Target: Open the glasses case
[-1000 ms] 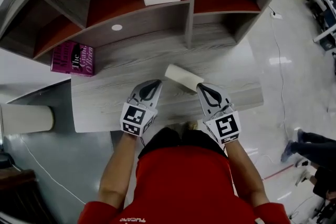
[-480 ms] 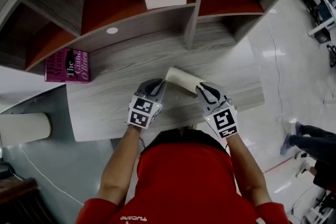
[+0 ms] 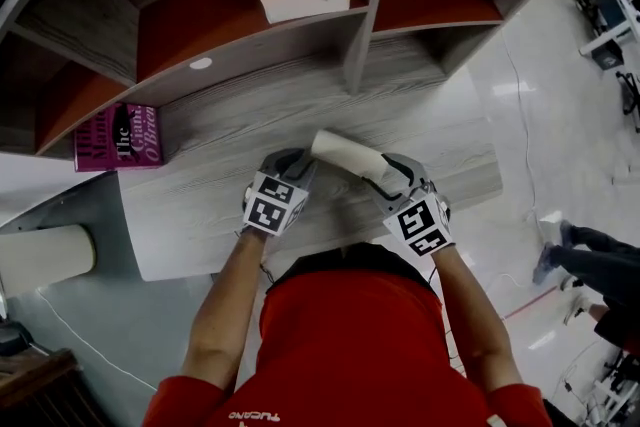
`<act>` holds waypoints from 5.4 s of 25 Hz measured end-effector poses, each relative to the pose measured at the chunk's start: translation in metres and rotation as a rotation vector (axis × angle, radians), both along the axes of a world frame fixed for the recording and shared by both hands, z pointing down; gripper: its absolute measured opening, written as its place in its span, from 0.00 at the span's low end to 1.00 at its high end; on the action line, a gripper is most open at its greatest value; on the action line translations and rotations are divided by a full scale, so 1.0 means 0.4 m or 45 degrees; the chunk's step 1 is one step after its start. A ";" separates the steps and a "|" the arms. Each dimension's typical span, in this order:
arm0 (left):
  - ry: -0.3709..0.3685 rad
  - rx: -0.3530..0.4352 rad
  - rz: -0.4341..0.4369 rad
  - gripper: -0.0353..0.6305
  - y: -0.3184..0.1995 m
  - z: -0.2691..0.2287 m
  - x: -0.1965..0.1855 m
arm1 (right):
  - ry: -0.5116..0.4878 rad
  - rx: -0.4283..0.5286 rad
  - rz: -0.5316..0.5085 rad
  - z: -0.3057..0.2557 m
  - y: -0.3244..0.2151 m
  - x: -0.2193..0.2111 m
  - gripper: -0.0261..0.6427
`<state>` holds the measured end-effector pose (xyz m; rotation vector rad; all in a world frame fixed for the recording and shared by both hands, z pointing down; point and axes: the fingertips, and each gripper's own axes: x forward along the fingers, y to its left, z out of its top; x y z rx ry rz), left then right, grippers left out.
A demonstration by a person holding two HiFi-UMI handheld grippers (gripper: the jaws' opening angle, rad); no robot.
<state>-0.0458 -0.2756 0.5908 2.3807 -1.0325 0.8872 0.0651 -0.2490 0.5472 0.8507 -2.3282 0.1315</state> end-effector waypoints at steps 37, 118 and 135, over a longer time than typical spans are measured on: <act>-0.055 -0.176 0.141 0.19 -0.002 0.055 0.028 | -0.100 -0.409 -0.102 0.072 -0.064 0.044 0.40; 0.515 0.898 -0.067 0.06 0.076 -0.745 0.080 | -0.850 0.524 0.130 -0.649 0.033 0.006 0.04; 0.521 0.903 -0.063 0.06 0.079 -0.748 0.074 | -0.832 0.535 0.150 -0.648 0.033 0.026 0.04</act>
